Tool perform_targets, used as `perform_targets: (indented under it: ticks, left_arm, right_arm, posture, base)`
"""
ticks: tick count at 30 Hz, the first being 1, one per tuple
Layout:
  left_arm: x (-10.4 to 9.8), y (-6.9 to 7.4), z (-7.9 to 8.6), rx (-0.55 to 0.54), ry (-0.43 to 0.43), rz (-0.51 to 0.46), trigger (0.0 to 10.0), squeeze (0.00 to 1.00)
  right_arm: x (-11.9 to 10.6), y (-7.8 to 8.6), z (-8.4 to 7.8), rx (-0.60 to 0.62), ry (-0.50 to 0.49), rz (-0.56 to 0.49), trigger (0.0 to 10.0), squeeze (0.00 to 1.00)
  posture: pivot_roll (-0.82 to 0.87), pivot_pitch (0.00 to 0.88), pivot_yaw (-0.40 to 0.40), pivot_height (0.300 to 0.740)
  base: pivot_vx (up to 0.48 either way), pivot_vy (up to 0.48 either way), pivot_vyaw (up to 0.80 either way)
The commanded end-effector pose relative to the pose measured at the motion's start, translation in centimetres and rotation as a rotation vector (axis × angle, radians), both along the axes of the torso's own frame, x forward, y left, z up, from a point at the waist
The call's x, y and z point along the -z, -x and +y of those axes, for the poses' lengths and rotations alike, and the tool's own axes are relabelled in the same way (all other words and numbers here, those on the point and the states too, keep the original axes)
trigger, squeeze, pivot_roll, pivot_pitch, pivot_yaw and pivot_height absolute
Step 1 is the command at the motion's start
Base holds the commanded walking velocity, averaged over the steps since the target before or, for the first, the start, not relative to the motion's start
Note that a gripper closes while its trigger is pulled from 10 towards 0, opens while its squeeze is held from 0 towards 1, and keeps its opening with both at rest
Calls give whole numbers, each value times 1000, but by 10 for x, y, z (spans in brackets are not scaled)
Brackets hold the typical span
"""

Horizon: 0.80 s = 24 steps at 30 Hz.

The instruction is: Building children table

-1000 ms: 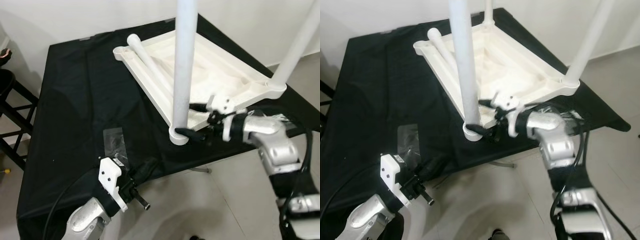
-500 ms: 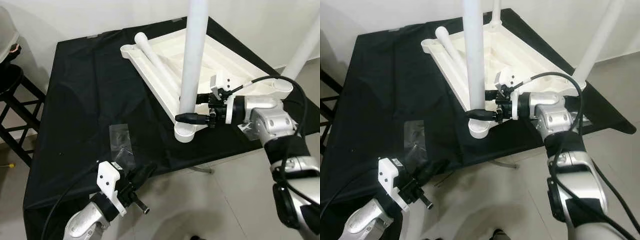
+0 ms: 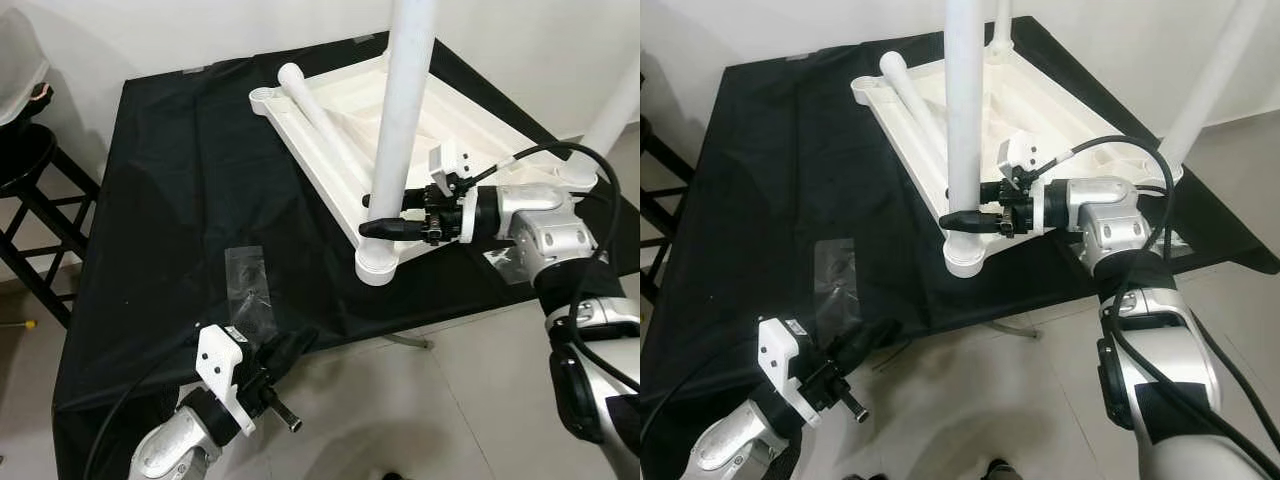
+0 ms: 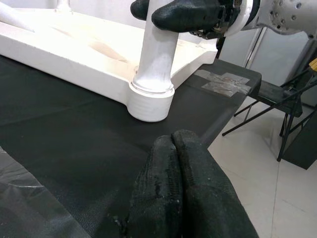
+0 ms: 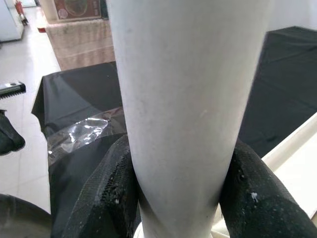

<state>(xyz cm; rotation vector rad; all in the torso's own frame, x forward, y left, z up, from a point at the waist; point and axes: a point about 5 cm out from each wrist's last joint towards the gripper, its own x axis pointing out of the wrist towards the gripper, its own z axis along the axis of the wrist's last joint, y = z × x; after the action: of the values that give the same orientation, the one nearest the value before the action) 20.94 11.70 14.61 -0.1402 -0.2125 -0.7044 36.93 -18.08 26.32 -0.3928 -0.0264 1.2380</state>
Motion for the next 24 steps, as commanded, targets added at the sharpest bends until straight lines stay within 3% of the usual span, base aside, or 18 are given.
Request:
perform_targets:
  ticks: [1,6,8,9,10,12,13,14,20,24]
  left_arm:
    - [4,2,2,-4,-13,23,10000,0]
    - [4,3,2,-4,-13,24,10000,0]
    - [4,1,5,-3,-14,24,10000,0]
    - [4,1,5,-3,-14,24,10000,0]
    - [4,-1,6,-2,-15,24,10000,0]
    - [4,-1,6,-2,-15,24,10000,0]
    - [4,-2,7,0,-16,23,10000,0]
    - [4,-3,7,3,-18,23,10000,0]
    - [4,-6,7,2,-20,21,10000,0]
    - [3,-7,8,-10,-16,17,10000,0]
  right_arm:
    - [13,2,-6,115,40,-29,10000,0]
    - [15,5,-1,190,-29,-42,10000,0]
    - [44,11,22,582,-227,-60,10000,0]
    - [44,11,22,582,-227,-60,10000,0]
    - [63,22,32,774,-283,-55,10000,0]
    - [63,22,32,774,-283,-55,10000,0]
    - [77,34,41,903,-314,-51,10000,0]
    - [92,42,56,943,-318,-43,10000,0]
    - [111,46,82,935,-244,-65,10000,0]
    - [109,48,86,949,-226,-62,10000,0]
  posture:
    - [10,246,36,740]
    - [10,246,36,740]
    - [-6,249,53,740]
    - [-6,249,53,740]
    - [-10,246,57,740]
    - [-10,246,57,740]
    - [-11,244,58,740]
    - [-2,234,71,740]
    - [1,231,64,740]
    - [0,231,59,740]
  base:
    - [0,0,0]
    - [0,0,0]
    - [0,0,0]
    - [0,0,0]
    - [0,0,0]
    - [0,0,0]
    - [0,0,0]
    - [0,0,0]
    - [0,0,0]
    - [0,0,0]
